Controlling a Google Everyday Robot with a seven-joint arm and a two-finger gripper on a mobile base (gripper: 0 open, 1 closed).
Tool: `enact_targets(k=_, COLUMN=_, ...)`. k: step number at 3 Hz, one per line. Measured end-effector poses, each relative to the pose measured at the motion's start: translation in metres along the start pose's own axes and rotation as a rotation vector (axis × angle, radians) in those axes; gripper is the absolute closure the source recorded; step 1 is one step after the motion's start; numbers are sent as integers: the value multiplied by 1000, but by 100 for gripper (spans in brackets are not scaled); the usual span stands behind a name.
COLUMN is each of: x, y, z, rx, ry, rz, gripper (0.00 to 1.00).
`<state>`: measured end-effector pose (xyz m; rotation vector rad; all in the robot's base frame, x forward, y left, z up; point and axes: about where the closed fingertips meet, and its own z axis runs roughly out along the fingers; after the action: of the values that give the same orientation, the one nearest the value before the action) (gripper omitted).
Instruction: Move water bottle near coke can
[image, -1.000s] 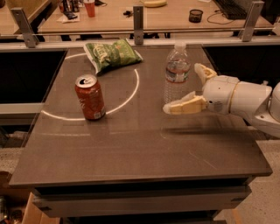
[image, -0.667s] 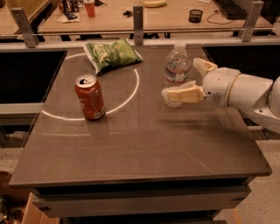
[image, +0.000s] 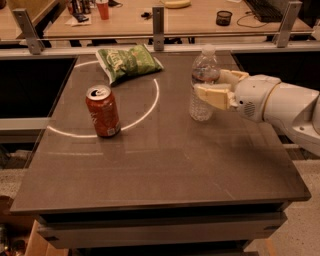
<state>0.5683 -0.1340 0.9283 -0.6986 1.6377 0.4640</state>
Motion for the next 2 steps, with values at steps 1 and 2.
enact_targets(k=1, x=-3, y=11, z=-6, rx=-31, ry=-30, rz=31, gripper=87)
enact_targets(k=2, x=1, y=40, z=4, rx=-164, ry=-39, rz=74, gripper=100)
